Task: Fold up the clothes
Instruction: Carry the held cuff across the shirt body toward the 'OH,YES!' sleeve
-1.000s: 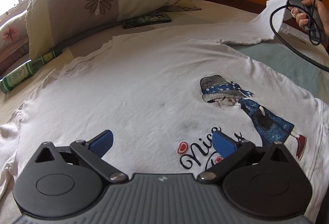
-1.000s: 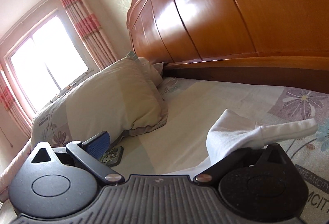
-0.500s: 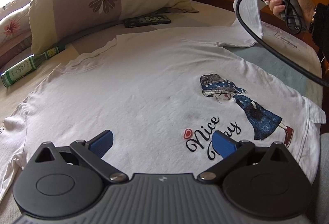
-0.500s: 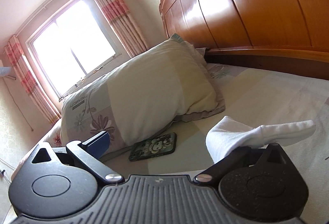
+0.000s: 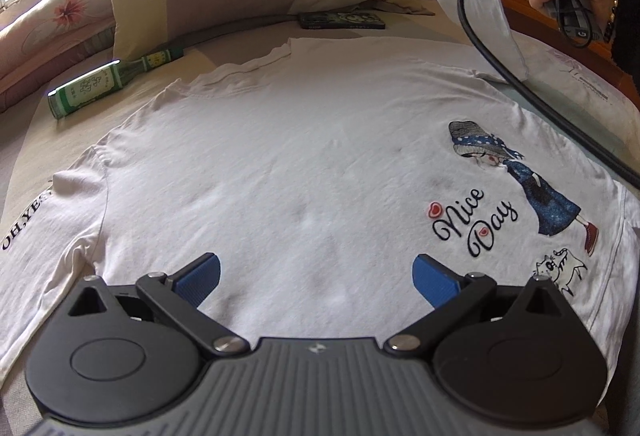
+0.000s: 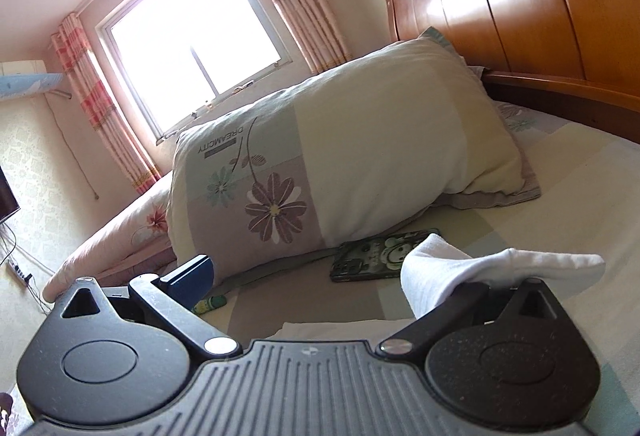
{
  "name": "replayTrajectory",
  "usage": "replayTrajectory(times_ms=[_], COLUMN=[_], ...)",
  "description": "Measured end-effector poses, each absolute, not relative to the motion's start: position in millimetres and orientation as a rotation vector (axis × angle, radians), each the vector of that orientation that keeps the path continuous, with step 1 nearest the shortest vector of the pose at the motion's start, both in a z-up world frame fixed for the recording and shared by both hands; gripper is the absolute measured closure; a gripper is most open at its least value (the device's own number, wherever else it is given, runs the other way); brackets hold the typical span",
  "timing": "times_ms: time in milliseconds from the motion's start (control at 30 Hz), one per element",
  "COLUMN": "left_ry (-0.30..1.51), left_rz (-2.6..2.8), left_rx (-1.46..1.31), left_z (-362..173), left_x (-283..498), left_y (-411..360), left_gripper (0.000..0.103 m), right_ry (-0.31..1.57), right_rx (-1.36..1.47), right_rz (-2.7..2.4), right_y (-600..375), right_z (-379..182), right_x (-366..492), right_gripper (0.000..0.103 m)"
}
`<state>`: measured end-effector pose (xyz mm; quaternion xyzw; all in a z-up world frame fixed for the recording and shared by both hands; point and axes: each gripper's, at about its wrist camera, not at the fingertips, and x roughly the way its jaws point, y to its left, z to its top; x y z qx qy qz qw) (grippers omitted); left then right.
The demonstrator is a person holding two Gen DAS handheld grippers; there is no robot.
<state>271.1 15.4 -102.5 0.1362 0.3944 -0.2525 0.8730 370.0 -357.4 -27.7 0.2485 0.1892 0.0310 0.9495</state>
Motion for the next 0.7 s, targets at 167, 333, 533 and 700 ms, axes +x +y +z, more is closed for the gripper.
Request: replayTrajectory(times_ms=[167,333,533,700], left_ry=[0.824,0.827,0.810,0.826], left_rz=[-0.521,-0.487,-0.517,-0.575], left_rx=[0.277,0.262,0.236,0.343], left_z=[-102.9,-101.2,-92.5,-86.5], left_x=[271.6,274.8,272.2,270.6], left_y=[27.2,39.3,46.4,29.6], left_gripper=[0.001,0.001,0.001,0.001], right_ry=[0.423,0.465,0.509,0.517], right_rx=[0.463,0.410,0.342,0.276], right_rz=[0.100,0.110,0.120,0.112], right_y=[-329.6,-300.6,-265.5,-236.7], right_z=[-31.6,-35.6,-40.7,-49.3], right_x=[384.9,396.5,409.8,416.9], right_gripper=[0.000,0.000,0.000,0.000])
